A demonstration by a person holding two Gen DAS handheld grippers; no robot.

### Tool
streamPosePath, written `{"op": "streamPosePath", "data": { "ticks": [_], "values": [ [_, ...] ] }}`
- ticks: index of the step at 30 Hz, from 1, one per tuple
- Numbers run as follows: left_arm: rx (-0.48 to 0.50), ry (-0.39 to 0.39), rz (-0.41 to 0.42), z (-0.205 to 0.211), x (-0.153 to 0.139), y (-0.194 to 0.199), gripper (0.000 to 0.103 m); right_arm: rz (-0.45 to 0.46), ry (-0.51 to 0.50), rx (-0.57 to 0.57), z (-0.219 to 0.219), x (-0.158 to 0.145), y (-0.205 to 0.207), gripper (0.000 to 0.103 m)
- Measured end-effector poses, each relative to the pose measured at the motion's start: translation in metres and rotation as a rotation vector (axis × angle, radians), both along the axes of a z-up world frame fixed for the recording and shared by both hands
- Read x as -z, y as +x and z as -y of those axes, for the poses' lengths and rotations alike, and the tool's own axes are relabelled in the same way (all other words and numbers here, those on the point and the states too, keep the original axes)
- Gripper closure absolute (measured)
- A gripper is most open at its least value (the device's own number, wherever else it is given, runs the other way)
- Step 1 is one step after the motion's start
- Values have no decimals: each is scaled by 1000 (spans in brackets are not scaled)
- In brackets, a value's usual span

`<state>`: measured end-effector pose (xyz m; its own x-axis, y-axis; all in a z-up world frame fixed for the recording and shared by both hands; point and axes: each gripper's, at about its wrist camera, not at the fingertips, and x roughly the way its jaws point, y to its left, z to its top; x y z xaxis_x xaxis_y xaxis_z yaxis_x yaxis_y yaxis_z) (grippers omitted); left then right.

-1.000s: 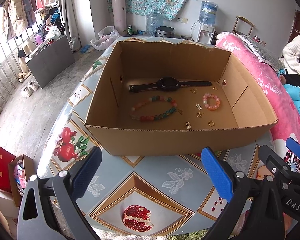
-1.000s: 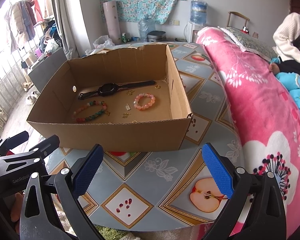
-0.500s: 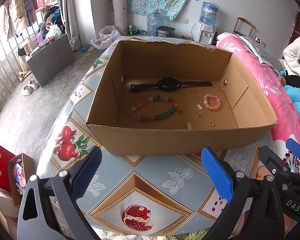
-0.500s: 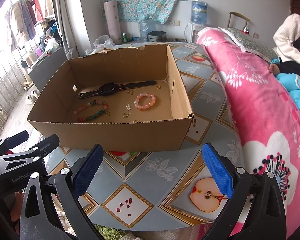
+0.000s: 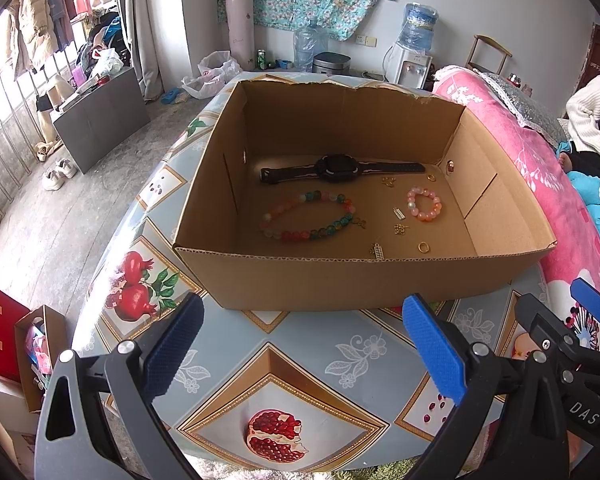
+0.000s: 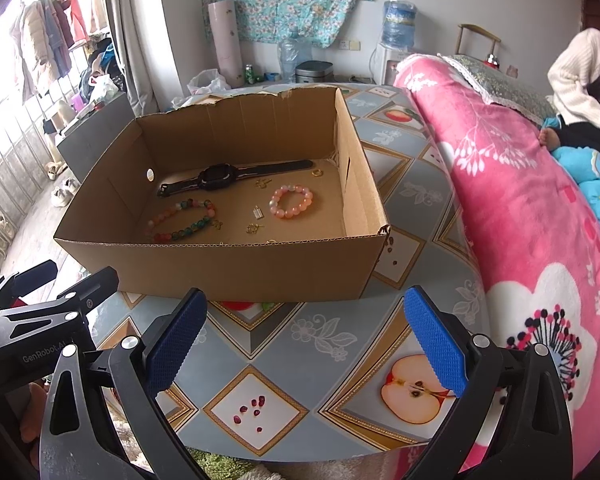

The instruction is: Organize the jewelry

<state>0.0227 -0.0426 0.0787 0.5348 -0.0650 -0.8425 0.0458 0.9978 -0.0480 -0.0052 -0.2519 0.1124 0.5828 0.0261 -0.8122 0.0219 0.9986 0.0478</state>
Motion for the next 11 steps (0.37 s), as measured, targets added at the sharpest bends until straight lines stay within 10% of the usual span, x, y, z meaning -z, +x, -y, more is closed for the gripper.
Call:
{"op": "streamPosePath", "data": {
  "ticks": [11],
  "values": [
    [-2, 0, 1, 1, -1, -1, 5, -1, 0, -1, 0, 0, 0, 8]
  ]
}}
